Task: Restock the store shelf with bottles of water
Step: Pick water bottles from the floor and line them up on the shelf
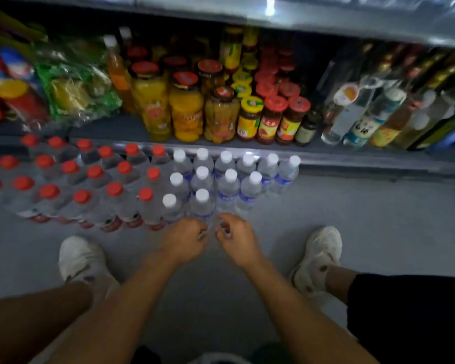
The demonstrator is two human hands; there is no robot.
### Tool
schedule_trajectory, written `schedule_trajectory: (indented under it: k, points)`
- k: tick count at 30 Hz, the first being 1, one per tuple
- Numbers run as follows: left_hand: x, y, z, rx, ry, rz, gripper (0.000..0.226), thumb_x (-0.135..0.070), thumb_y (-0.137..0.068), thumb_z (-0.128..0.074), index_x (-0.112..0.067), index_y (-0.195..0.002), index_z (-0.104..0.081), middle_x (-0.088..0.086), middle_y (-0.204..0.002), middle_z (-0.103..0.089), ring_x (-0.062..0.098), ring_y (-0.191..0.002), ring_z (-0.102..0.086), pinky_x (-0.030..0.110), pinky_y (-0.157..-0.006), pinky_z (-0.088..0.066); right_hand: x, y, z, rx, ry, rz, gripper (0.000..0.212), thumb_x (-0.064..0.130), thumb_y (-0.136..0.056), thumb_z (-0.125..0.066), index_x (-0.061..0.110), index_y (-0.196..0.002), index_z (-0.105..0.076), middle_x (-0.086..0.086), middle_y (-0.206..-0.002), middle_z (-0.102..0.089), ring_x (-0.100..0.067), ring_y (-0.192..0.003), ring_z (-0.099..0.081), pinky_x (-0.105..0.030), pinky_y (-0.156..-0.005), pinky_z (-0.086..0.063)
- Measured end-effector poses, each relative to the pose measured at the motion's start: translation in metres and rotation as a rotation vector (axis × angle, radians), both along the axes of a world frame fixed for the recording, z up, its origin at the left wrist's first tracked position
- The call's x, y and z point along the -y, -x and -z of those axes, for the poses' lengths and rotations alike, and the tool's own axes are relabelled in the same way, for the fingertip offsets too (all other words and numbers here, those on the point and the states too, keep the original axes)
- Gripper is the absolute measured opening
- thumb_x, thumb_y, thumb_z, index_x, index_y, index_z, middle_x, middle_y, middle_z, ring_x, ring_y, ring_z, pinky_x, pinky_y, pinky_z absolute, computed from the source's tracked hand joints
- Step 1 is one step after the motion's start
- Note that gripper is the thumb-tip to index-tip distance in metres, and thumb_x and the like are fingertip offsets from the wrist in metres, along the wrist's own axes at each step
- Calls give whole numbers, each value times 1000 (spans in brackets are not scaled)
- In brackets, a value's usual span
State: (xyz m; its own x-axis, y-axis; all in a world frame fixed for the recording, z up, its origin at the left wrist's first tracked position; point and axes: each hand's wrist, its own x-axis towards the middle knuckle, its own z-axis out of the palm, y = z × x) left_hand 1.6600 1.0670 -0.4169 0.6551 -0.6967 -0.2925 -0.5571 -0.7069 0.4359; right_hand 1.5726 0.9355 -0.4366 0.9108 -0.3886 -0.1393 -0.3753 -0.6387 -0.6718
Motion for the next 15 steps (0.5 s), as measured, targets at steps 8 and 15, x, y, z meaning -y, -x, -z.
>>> schedule_trajectory:
  k: [8, 15]
  points:
    - [-16, -6, 74, -150, -136, -99, 28, -28, -87, -56, -11, -106, -67, 9, -107, -67, 28, -98, -63, 37, -84, -52, -2, -16, 50, -74, -24, 77, 57, 19, -81, -70, 3, -132, -50, -19, -122, -56, -35, -113, -54, -41, -93, -46]
    - [-18, -19, 95, -208, -144, -136, 21, -27, -85, -54, -11, -94, -66, 12, -103, -67, 33, -97, -62, 40, -82, -52, 0, -78, 57, 38, -15, 103, 79, 29, -70, -82, 5, -135, -44, -15, -131, -47, -32, -123, -43, -43, -96, -44]
